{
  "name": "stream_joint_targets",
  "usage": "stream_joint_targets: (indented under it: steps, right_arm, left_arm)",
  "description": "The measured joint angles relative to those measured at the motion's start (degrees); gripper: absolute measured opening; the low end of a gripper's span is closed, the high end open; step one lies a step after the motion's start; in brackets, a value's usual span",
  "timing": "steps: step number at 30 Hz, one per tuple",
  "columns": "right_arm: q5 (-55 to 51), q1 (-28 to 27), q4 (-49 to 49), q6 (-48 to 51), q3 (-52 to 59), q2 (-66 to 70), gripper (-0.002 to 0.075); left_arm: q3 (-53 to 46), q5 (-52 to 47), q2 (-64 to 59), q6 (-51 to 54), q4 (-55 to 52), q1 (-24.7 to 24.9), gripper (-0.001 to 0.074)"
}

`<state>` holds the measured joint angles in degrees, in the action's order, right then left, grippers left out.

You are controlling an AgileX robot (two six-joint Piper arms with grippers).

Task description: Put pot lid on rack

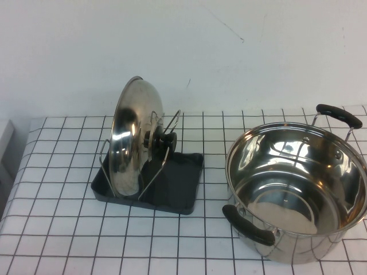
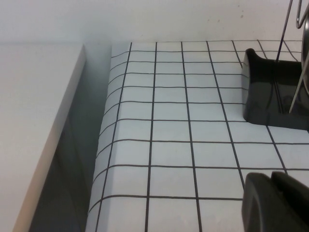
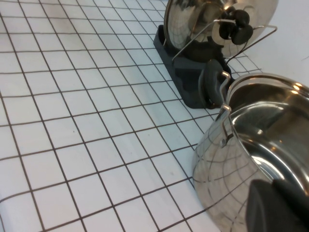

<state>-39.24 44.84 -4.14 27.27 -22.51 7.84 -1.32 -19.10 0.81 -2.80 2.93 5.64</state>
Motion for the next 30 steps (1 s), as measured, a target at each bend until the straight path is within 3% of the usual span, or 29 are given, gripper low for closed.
stream_joint_targets:
  steps: [30]
  right_arm:
    - [0.54,-1.11,0.64,0.00,1.77,-0.84,-0.0001]
  left_arm:
    - [0.00,0.00,0.00,0.00,0.00,0.09,-0.0001]
